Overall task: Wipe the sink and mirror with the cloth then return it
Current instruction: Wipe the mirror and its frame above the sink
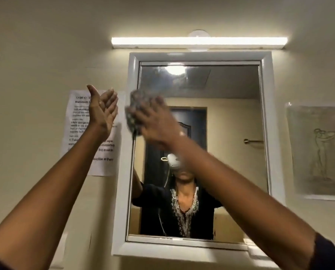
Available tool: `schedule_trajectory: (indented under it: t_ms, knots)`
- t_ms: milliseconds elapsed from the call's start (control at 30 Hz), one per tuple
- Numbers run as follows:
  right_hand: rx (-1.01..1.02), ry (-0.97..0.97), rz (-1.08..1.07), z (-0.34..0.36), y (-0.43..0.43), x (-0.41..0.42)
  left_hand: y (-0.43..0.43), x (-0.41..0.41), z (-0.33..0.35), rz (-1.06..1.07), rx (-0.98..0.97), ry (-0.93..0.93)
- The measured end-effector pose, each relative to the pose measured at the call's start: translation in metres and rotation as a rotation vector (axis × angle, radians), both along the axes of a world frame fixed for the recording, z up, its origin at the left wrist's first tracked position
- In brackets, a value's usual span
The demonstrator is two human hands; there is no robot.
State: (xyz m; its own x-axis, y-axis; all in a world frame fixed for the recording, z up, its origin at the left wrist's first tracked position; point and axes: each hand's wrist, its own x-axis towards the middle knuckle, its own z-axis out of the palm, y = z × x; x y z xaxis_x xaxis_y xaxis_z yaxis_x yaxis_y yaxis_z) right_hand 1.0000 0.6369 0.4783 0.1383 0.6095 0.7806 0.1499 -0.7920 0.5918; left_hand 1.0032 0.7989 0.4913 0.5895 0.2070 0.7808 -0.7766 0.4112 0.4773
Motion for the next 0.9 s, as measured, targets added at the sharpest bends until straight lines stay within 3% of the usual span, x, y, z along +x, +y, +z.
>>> schedule_trajectory:
  t_ms: [67, 167, 300, 400, 533, 667, 733, 800, 867, 900]
  knots:
    - [-0.243, 0.103, 0.02, -0.092, 0.001, -0.004, -0.002, 0.0, 0.001, 0.089, 0.058, 0.03]
    - [-0.555, 0.244, -0.063, -0.203, -0.023, -0.004, -0.014, 0.002, 0.003, 0.387, 0.217, 0.052]
    - [-0.695, 0.171, 0.01, -0.191, -0.058, 0.007, -0.037, 0.005, -0.005, 0.733, 0.275, -0.054]
    - [-0.582, 0.154, 0.011, -0.137, -0.07, -0.008, -0.043, 0.02, -0.018, 0.837, 0.231, -0.077]
    - [-0.118, -0.124, -0.048, 0.019, -0.094, -0.018, -0.045, 0.026, -0.018, 0.972, 0.22, -0.096]
    - [0.286, -0.142, -0.123, 0.117, -0.107, -0.022, -0.046, 0.024, -0.018, 1.057, 0.23, -0.079]
    - [0.355, -0.162, -0.058, 0.101, -0.09, -0.016, -0.044, 0.027, -0.019, 1.077, 0.242, -0.073]
    - [0.286, -0.116, 0.029, 0.043, -0.077, -0.008, -0.044, 0.028, -0.018, 1.087, 0.257, -0.059]
    - [-0.02, 0.031, 0.08, -0.053, -0.074, -0.004, -0.044, 0.028, -0.019, 1.103, 0.267, -0.034]
    - [-0.272, 0.121, 0.021, -0.105, -0.078, -0.013, -0.044, 0.028, -0.019, 1.108, 0.267, -0.033]
